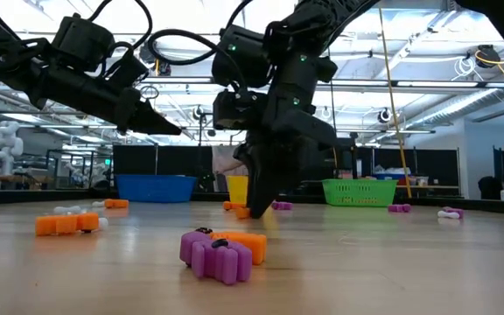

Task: Sort Halloween decoration
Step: Put the orange skeleton toy into the green bin

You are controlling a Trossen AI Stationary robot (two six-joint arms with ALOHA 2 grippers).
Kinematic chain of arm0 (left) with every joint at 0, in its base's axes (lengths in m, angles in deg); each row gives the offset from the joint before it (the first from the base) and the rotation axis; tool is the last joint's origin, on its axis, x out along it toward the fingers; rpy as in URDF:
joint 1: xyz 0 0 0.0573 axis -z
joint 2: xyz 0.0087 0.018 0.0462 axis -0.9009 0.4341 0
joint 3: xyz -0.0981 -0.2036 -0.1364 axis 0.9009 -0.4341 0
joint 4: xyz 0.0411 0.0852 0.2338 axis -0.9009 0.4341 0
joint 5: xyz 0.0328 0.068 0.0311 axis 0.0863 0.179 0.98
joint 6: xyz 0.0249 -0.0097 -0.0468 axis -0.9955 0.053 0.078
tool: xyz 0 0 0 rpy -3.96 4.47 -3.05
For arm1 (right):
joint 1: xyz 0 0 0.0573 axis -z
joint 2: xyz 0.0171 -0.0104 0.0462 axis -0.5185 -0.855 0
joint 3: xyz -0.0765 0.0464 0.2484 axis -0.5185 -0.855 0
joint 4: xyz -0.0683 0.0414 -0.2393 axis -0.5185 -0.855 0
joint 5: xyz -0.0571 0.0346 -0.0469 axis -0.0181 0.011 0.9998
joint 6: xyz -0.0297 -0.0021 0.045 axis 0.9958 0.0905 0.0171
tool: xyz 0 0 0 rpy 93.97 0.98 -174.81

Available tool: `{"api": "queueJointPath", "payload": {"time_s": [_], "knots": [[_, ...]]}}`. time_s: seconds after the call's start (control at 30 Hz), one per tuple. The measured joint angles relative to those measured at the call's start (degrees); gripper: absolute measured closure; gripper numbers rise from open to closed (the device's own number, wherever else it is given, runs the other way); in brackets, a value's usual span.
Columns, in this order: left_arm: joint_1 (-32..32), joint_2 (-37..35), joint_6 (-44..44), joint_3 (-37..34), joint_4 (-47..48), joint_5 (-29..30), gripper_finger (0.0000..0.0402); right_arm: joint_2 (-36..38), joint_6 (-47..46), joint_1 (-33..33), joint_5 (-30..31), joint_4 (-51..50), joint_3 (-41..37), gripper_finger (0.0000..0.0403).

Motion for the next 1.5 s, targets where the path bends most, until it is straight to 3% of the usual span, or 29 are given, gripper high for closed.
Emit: {"api": "queueJointPath", "payload": {"time_s": [0.4, 0.67, 0.9, 1.23, 1.5], "knots": [[0.0, 0.0, 1.4, 0.0, 0.1, -0.3, 0.0402, 11.4, 0.1, 1.6, 10.7, -4.4, -0.2, 0.0394], [0.0, 0.0, 1.4, 0.0, 1.2, -0.3, 0.0402, 21.0, -1.4, 11.1, 19.4, -12.7, -0.2, 0.0397], [0.0, 0.0, 1.4, 0.0, 1.6, -0.3, 0.0402, 25.6, -5.4, 25.7, 19.9, -14.6, -2.3, 0.0397], [0.0, 0.0, 1.4, 0.0, 2.5, -0.3, 0.0402, 25.5, -16.0, 45.6, 17.1, -3.9, -16.8, 0.0397], [0.0, 0.0, 1.4, 0.0, 2.1, -0.3, 0.0402, 25.6, -18.1, 53.3, 13.4, 5.1, -23.6, 0.0397]]}}
